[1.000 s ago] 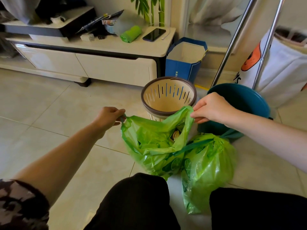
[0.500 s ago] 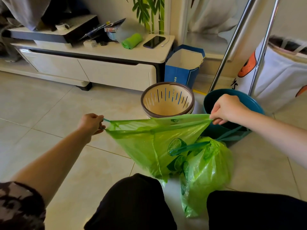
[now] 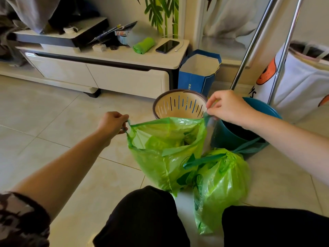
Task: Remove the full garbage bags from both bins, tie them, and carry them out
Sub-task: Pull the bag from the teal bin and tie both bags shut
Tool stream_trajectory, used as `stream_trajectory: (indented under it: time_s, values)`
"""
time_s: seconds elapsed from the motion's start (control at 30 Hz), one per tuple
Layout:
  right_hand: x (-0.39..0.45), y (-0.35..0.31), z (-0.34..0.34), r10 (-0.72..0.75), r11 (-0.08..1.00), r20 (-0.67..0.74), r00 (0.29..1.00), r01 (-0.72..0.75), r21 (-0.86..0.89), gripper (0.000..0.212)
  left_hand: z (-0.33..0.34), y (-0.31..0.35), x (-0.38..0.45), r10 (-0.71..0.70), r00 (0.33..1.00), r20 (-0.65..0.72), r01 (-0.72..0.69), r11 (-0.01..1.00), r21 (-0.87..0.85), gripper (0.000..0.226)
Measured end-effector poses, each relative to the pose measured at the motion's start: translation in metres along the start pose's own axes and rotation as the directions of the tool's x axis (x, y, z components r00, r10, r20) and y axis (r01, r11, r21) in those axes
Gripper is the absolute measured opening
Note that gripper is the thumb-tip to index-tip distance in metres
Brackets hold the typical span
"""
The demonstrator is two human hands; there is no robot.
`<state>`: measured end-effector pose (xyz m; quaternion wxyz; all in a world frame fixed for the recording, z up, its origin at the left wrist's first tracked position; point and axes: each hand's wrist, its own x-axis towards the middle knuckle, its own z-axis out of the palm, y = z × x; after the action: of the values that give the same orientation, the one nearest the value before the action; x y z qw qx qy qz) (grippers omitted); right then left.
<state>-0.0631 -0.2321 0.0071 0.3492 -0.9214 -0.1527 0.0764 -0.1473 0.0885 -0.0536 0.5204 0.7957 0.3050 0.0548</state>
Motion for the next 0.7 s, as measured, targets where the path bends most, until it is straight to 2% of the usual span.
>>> stream_trajectory:
  time_s: [0.1, 0.17, 0.33, 0.47, 0.53, 0.63, 0.7]
  values:
    - [0.003, -0.013, 0.002, 0.107, 0.900, 0.011, 0.994, -0.102, 0.423, 0.016, 0.007, 0.010, -0.006, 0.090, 0.995, 0.043, -0.089, 0.996, -0.014, 0.018]
    - [0.000, -0.019, 0.003, 0.113, 0.840, 0.023, 0.993, -0.108, 0.531, 0.016, 0.010, 0.015, -0.009, 0.145, 0.987, 0.064, -0.146, 0.989, 0.017, 0.013]
    - [-0.005, -0.020, 0.004, 0.036, 0.823, 0.005, 0.999, -0.032, 0.567, 0.017, 0.006, 0.023, -0.013, 0.209, 0.977, 0.032, -0.211, 0.973, 0.090, 0.006]
    - [-0.002, -0.017, 0.002, -0.001, 0.842, -0.035, 0.999, 0.020, 0.539, 0.019, 0.000, 0.024, -0.010, 0.205, 0.979, 0.019, -0.205, 0.967, 0.153, 0.014]
    - [-0.002, -0.018, 0.003, -0.025, 0.845, -0.037, 0.999, 0.041, 0.534, 0.019, 0.001, 0.031, -0.014, 0.277, 0.961, 0.019, -0.277, 0.947, 0.161, 0.011]
    - [-0.001, -0.022, 0.006, -0.047, 0.836, -0.045, 0.998, 0.063, 0.545, 0.019, 0.005, 0.044, -0.028, 0.477, 0.878, -0.040, -0.474, 0.879, 0.054, 0.006]
    - [-0.001, -0.023, 0.008, -0.049, 0.833, -0.036, 0.998, 0.061, 0.550, 0.019, 0.009, 0.047, -0.033, 0.502, 0.865, 0.017, -0.502, 0.864, 0.024, 0.003]
